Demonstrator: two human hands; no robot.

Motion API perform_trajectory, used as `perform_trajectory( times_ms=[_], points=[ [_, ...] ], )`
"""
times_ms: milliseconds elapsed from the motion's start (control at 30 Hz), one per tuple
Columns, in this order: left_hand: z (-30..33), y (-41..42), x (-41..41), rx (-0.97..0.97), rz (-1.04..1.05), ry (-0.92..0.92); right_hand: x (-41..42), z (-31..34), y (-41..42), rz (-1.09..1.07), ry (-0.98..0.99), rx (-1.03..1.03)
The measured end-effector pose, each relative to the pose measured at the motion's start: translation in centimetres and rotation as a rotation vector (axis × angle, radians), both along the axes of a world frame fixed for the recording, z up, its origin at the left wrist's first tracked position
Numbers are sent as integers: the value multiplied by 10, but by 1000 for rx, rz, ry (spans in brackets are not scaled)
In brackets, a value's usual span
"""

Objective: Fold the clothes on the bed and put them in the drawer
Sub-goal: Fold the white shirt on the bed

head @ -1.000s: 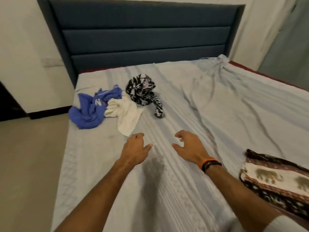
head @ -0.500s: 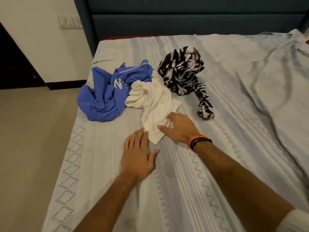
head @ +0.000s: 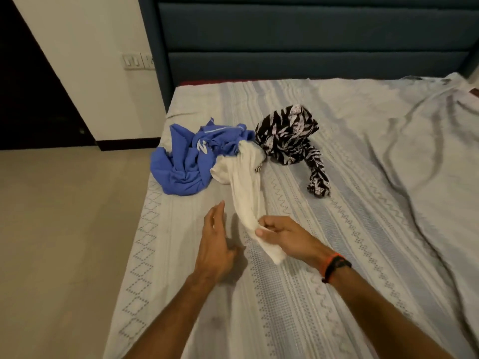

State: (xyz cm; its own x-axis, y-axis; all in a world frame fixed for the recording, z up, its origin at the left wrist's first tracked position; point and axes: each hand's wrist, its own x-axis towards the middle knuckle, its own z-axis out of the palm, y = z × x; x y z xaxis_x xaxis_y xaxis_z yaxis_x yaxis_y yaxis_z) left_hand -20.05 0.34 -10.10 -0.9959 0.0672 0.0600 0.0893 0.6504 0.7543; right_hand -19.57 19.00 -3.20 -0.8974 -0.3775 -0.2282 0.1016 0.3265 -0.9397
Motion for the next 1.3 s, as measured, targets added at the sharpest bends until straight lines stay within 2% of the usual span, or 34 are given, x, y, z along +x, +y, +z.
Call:
perform_trajectory(
  times_ms=[133,200,267,333,433,467,500,667,800,900,967,1034,1067,1134,1200,1234,1300],
  points=[
    [35,-9,42,-82,-5,126,68,59,9,337,-247,-227],
    [48,-10,59,-79,-28,164,89,74,7,441,-334,-224],
    [75,-8,92,-94,-32,114,122,94,2,446,-369,-142],
    [90,-6,111,-74,-12,57,134,99,-2,394,-328,70],
    [108,-9,142,-73,35,100,158,102,-12,363,-14,791],
    [114,-10,149,-78,41,137,162,100,-16,316,87,942],
    [118,-9,151,-73,43,186,164,96,-22,241,160,958],
    [165,-2,181,86,25,365,183,106,-50,-24,360,491],
    [186,-16,192,172,67,343,189,128,-49,-307,484,289],
    [179,-36,193,64,127,251,193,146,-45,-393,299,-62],
    [171,-46,195,-2,85,117,200,159,-41,-427,167,-385],
    [166,-48,200,-20,1,40,204,169,-36,-399,78,-607],
    [164,-49,201,40,-50,3,203,170,-33,-388,47,-670],
    [168,-47,212,310,-117,-136,206,174,-29,-368,22,-753],
    [166,-45,215,556,-82,-243,207,174,-24,-379,10,-763],
    [167,-44,216,608,-50,-219,206,175,-21,-384,0,-733],
    [170,-44,217,583,-30,-111,204,175,-16,-388,1,-639]
  ],
)
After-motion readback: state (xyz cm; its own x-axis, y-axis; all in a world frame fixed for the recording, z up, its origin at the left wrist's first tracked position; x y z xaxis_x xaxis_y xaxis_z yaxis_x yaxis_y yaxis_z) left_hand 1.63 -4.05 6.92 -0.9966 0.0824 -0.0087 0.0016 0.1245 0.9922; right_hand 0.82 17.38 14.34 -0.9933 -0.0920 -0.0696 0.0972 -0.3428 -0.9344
